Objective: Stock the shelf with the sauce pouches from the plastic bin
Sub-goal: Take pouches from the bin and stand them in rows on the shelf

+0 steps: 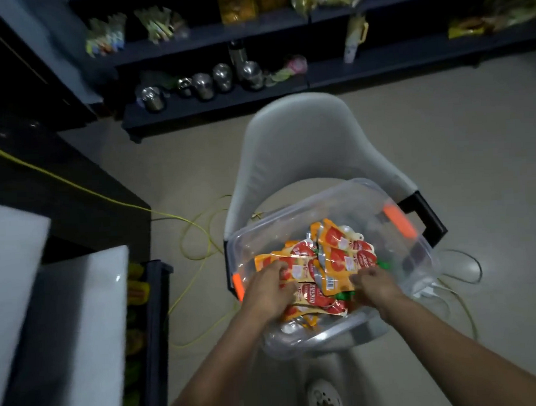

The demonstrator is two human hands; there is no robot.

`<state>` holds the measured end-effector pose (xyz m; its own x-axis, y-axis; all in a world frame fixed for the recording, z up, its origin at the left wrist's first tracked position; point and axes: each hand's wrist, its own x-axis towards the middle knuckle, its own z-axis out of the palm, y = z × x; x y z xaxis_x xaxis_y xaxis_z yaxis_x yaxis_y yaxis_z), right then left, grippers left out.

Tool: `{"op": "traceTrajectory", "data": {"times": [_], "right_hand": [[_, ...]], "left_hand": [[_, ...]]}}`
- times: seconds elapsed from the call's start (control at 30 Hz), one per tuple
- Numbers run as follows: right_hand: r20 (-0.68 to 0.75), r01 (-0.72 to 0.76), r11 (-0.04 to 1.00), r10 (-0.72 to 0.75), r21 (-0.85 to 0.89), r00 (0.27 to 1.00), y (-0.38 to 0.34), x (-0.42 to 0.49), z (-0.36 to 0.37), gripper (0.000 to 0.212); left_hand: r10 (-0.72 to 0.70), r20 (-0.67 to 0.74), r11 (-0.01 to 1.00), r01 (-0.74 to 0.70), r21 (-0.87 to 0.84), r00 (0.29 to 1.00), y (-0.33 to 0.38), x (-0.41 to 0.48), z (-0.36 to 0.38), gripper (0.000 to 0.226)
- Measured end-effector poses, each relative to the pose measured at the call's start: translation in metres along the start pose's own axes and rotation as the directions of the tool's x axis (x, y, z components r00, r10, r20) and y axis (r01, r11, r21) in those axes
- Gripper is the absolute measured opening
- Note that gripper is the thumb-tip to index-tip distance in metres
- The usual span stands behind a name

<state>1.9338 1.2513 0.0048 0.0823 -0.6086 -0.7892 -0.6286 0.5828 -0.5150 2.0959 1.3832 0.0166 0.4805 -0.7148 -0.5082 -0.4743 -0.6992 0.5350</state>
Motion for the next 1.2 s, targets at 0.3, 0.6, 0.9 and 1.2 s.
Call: {"op": "traceTrajectory", "data": {"times": [0.3, 0.6, 0.9, 1.2], "right_hand": [[0.153, -0.398, 0.898, 0.374, 0.185, 0.915, 0.001, 0.067, 0.022, 0.01], [-0.236, -0.308, 0.896, 0.39, 0.32, 0.89, 0.014, 0.104, 0.044, 0.071], [-0.257, -0.256, 0.786, 0.46, 0.562, 0.85, 0.025, 0.111, 0.045, 0.066], [-0.278, -0.057, 0.827, 0.253, 0.56, 0.927, 0.023, 0.079, 0.042, 0.058]], "left_hand": [[0.081, 0.08, 0.933, -0.104, 0.344, 0.994, -0.015, 0.101, 0.051, 0.056], [0.154, 0.145, 0.659, -0.211, 0.722, 0.977, -0.016, 0.133, 0.065, 0.08], [-0.184, 0.322, 0.907, 0.033, 0.421, 0.929, -0.012, 0.13, 0.046, 0.074], [-0.265, 0.203, 0.853, 0.327, -0.406, 0.943, -0.024, 0.085, 0.024, 0.024]]}}
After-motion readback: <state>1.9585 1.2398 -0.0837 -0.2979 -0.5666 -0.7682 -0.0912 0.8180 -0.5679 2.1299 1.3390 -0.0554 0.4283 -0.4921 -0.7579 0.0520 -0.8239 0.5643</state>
